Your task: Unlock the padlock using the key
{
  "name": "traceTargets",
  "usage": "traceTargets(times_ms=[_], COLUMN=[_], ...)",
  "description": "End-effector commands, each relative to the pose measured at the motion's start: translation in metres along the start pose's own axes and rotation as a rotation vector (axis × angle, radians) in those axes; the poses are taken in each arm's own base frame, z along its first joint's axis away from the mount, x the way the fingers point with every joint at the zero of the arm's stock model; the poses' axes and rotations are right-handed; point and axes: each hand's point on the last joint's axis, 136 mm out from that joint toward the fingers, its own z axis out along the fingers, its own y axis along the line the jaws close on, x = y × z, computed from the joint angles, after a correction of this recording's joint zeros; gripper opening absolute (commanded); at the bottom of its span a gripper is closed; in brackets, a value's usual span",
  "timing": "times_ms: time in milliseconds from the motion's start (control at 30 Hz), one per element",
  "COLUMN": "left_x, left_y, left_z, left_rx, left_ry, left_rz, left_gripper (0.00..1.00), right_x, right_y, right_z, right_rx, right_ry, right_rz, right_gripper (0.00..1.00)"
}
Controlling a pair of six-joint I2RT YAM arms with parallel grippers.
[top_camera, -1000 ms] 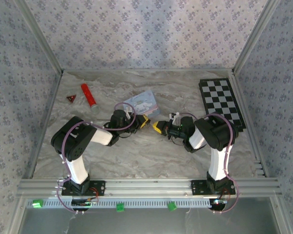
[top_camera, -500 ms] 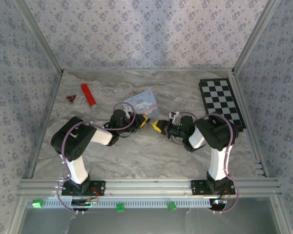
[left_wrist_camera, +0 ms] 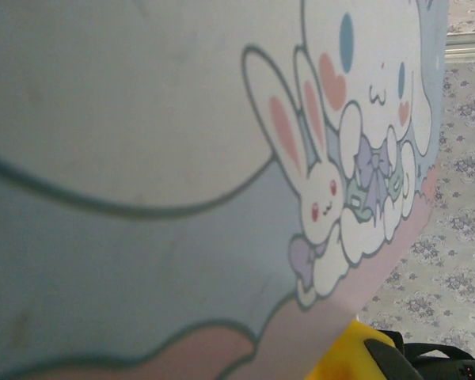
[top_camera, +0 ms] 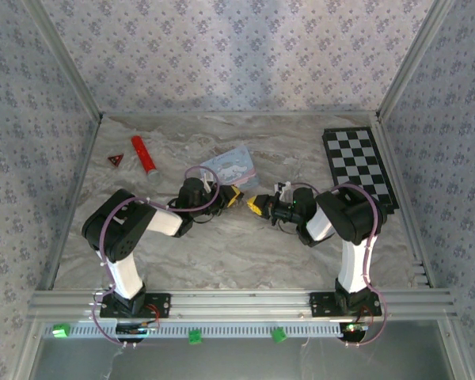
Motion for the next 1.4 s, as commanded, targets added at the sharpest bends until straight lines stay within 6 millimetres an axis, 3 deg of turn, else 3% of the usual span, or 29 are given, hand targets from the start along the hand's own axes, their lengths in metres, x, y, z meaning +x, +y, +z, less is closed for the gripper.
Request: traceTargets(times_ms=[0, 400, 900, 1100, 1367], left_x=[0.029, 0.036, 0.043, 0.042, 0.037], left_y=[-0.053, -0.066, -0.049, -0.041, -0.032], left_z=[0.000, -0.002, 0.007, 0.008, 0.013], left_rx=[0.145, 0.153, 0.119, 0.093, 0.074], left_ry=[0.116, 0.130, 0.163, 0.152, 0.135], left_rz=[0.059, 0.081, 0.064, 0.062, 0.048], left_gripper=[0.03, 0.02, 0.04, 0.13, 0.19], right_x=[-0.008, -0.007, -0.005, -0.001, 0.008], right_y=[0.020, 0.027, 0.034, 0.037, 0.025], right_z=[0.006, 0.012, 0.007, 0.009, 0.008], right_rx=[-0.053, -0.069, -0.080, -0.087, -0.059], right_ry=[-0.006, 0.003, -0.007, 0.004, 0.014], right_rz=[-0.017, -0.090, -0.128, -0.136, -0.130], right_gripper=[0.00, 0.00, 0.00, 0.00, 0.00])
